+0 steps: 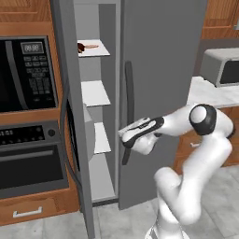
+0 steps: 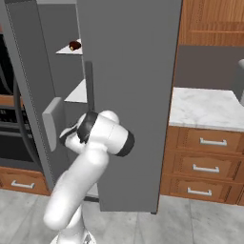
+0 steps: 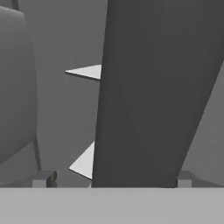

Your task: There's a steak in the fridge that needs to be moved to the freezer for freezing. Pick up the steak from the fridge, place it on any shelf in the freezer, and close the fridge and freezer doors when done.

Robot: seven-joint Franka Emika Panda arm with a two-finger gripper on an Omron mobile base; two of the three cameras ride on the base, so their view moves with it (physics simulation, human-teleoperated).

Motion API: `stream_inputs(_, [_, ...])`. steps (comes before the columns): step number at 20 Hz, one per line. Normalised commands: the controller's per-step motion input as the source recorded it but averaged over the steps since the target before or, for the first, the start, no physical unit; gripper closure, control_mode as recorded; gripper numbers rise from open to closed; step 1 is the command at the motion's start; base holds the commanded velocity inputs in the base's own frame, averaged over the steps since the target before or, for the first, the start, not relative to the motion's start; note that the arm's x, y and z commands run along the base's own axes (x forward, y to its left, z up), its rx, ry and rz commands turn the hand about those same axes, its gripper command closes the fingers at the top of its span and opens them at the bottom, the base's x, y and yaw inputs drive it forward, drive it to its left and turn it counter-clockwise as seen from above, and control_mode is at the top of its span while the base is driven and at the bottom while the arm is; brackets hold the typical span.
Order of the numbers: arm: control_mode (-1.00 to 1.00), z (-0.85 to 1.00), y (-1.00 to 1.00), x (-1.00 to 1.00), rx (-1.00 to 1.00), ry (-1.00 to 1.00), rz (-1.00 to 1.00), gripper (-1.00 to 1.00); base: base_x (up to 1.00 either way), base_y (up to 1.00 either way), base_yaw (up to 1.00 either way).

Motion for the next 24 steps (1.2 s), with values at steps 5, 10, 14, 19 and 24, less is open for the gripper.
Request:
stream_inputs(5, [-1.00,0.20,0.09,0.57,-0.01,0.02,-0.24,-1.00,0.00,0.00,0.00])
stream_inputs(10, [-1.00,0.16,0.18,0.58,-0.02,0.00,-0.19,-1.00,0.00,0.00,0.00])
stream_inputs(14, [-1.00,0.00,0.05,0.64,-0.01,-0.01,-0.13,-1.00,0.00,0.00,0.00])
stream_inputs(19, [-1.00,0.15,0.00,-0.18,0.00,-0.10,-0.04,-1.00,0.00,0.00,0.00])
stream_inputs(24, [-1.00,0.26,0.00,-0.49,0.00,-0.10,-0.04,-1.00,0.00,0.00,0.00])
